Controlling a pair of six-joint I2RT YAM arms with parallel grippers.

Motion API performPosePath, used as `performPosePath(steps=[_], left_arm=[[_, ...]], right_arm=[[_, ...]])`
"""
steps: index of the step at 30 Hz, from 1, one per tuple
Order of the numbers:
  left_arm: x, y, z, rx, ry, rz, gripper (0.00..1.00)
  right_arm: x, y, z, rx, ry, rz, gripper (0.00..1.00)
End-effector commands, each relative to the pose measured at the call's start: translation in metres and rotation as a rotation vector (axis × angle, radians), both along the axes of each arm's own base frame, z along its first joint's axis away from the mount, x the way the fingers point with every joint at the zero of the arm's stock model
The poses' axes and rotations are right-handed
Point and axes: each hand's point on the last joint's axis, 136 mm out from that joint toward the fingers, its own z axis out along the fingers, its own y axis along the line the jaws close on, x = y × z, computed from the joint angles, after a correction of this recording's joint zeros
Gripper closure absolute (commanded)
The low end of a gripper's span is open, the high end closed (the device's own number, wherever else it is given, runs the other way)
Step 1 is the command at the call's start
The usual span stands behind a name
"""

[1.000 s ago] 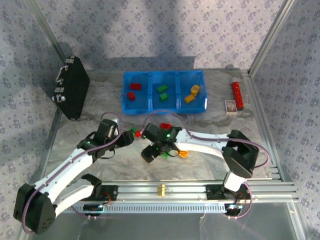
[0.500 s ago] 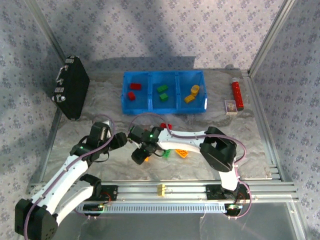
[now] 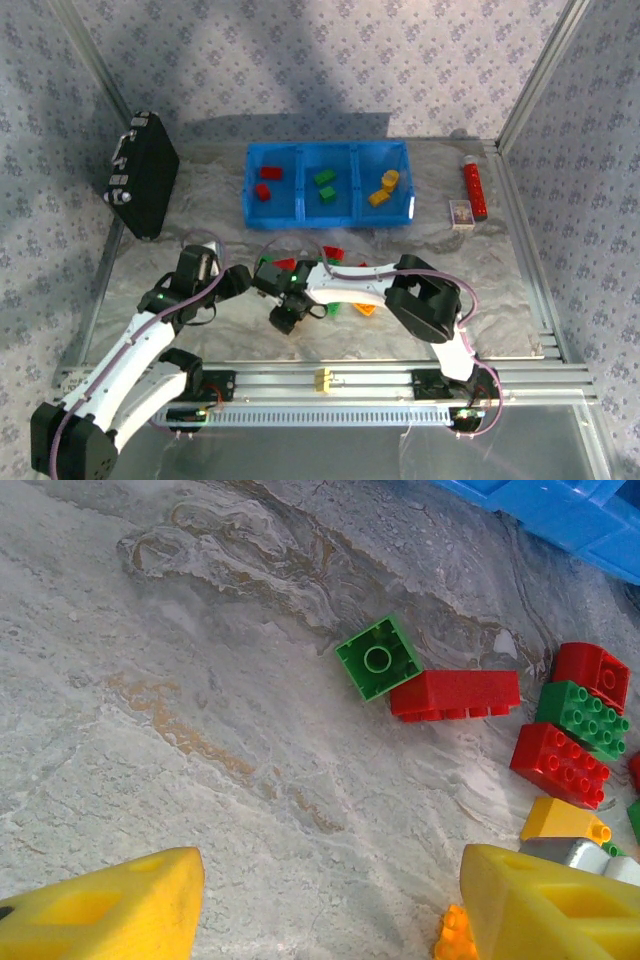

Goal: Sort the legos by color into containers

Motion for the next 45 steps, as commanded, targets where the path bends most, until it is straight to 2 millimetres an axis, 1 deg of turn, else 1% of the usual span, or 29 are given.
performPosePath(steps=[1, 6, 11, 15, 18, 21, 23, 25, 28, 32, 34, 36, 37, 38, 39, 40, 41, 42, 43, 45], left_arm=[[-0.004, 0.000, 0.001, 0.000, 0.005, -0.020, 0.31], [-0.005, 0.001, 0.000, 0.002, 0.007, -0.018, 0.31], [-0.004, 0.002, 0.001, 0.001, 0.001, -0.013, 0.31], [-0.003, 0.000, 0.004, -0.009, -0.009, -0.021, 0.31], [-0.002, -0.005, 0.007, -0.034, -0.028, -0.041, 0.31], [-0.001, -0.010, 0.008, -0.053, -0.041, -0.057, 0.32], [-0.002, -0.014, 0.004, -0.044, -0.033, -0.072, 0.32], [-0.004, -0.022, -0.001, -0.018, -0.026, -0.100, 0.33], [-0.006, -0.039, -0.008, 0.032, -0.016, -0.151, 0.33], [-0.007, -0.058, -0.012, 0.045, -0.015, -0.194, 0.33], [-0.007, -0.065, -0.010, 0.037, -0.026, -0.210, 0.33], [-0.008, -0.072, -0.007, 0.028, -0.034, -0.225, 0.33], [-0.008, -0.075, -0.006, 0.027, -0.038, -0.235, 0.33], [-0.009, -0.077, -0.006, 0.028, -0.038, -0.242, 0.33], [-0.010, -0.080, -0.005, 0.029, -0.037, -0.251, 0.33], [-0.010, -0.082, -0.005, 0.033, -0.037, -0.259, 0.33], [-0.011, -0.085, -0.004, 0.036, -0.037, -0.269, 0.33], [-0.011, -0.088, -0.004, 0.040, -0.039, -0.278, 0.33], [-0.011, -0.091, -0.002, 0.043, -0.042, -0.288, 0.33], [-0.012, -0.098, 0.001, 0.046, -0.052, -0.314, 0.33]], right_arm=[[0.000, 0.001, 0.002, -0.031, -0.020, 0.020, 0.41], [0.006, -0.004, 0.007, -0.048, -0.055, 0.007, 0.57], [0.012, -0.012, 0.022, -0.046, -0.085, -0.014, 0.60], [0.029, -0.032, 0.046, -0.023, -0.125, -0.061, 0.62], [0.052, -0.060, 0.072, 0.009, -0.169, -0.135, 0.62], [0.082, -0.095, 0.104, 0.053, -0.237, -0.245, 0.64], [0.103, -0.120, 0.125, 0.085, -0.288, -0.337, 0.65], [0.126, -0.148, 0.144, 0.117, -0.328, -0.440, 0.65], [0.156, -0.183, 0.165, 0.150, -0.352, -0.562, 0.65], [0.200, -0.218, 0.182, 0.196, -0.354, -0.692, 0.65], [0.223, -0.233, 0.184, 0.185, -0.360, -0.746, 0.65], [0.244, -0.243, 0.183, 0.179, -0.357, -0.785, 0.65], [0.256, -0.248, 0.179, 0.173, -0.352, -0.802, 0.64], [0.264, -0.251, 0.175, 0.165, -0.344, -0.815, 0.61], [0.274, -0.254, 0.171, 0.155, -0.336, -0.829, 0.53], [0.283, -0.257, 0.165, 0.137, -0.327, -0.844, 0.30], [0.289, -0.260, 0.160, 0.123, -0.317, -0.850, 0.14], [0.295, -0.264, 0.161, 0.101, -0.327, -0.868, 0.10], [0.297, -0.268, 0.164, 0.077, -0.353, -0.884, 0.08], [0.294, -0.266, 0.178, 0.113, -0.395, -0.874, 0.07]])
